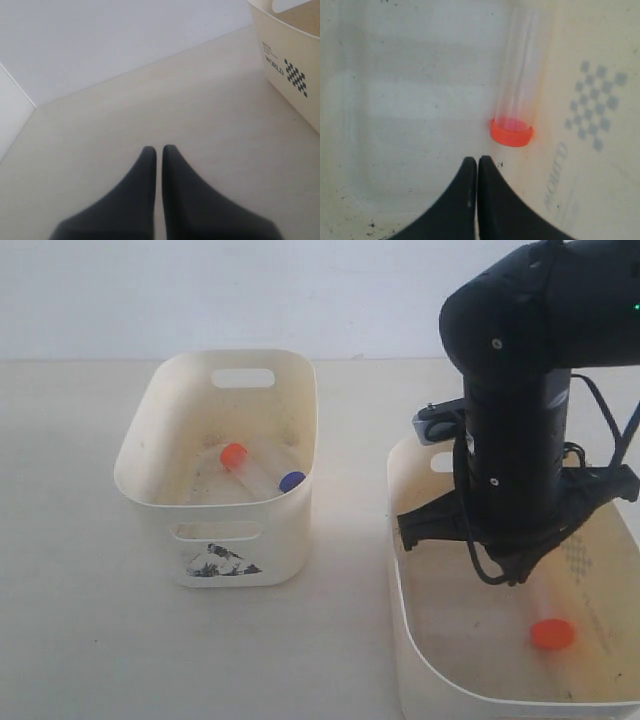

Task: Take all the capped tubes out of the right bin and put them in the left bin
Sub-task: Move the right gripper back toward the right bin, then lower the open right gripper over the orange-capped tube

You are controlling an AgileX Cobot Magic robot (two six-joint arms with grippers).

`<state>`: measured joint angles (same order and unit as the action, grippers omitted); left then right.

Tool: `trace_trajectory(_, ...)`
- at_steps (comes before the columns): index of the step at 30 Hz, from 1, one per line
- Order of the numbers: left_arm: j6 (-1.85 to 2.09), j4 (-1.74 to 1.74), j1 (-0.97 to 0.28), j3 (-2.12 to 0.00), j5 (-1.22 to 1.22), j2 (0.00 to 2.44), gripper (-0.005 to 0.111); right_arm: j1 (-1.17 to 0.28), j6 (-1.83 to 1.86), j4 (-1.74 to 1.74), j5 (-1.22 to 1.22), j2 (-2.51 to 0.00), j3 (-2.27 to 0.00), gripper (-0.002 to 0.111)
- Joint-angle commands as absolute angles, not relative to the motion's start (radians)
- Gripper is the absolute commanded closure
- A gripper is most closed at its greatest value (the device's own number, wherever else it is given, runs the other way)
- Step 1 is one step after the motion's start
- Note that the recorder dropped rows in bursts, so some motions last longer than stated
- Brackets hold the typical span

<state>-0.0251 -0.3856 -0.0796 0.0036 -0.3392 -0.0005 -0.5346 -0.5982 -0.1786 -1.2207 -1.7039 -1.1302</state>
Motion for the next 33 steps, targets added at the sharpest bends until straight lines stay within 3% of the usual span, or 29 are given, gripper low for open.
trace_trajectory(1, -0.035, -0.383, -0.085, 0.0, -0.336, 0.0, 0.102, -0.528, -0.589, -0.188, -1.197, -1.713, -1.128, 0.109)
trace_trajectory(24, -0.035, -0.383, -0.085, 0.0, -0.336, 0.0, 0.102, -0.497, -0.574, -0.19, -1.035, -1.771, -0.998, 0.107)
trace_trajectory(28, -0.035, -0.383, -0.085, 0.0, -0.336, 0.0, 0.102, -0.497, -0.567, -0.195, -1.035, -1.771, -0.998, 0.09)
trace_trajectory(33, -0.035, -0.383, -0.085, 0.0, -0.336, 0.0, 0.102, -0.497, -0.567, -0.195, -1.038, -1.771, -0.998, 0.053)
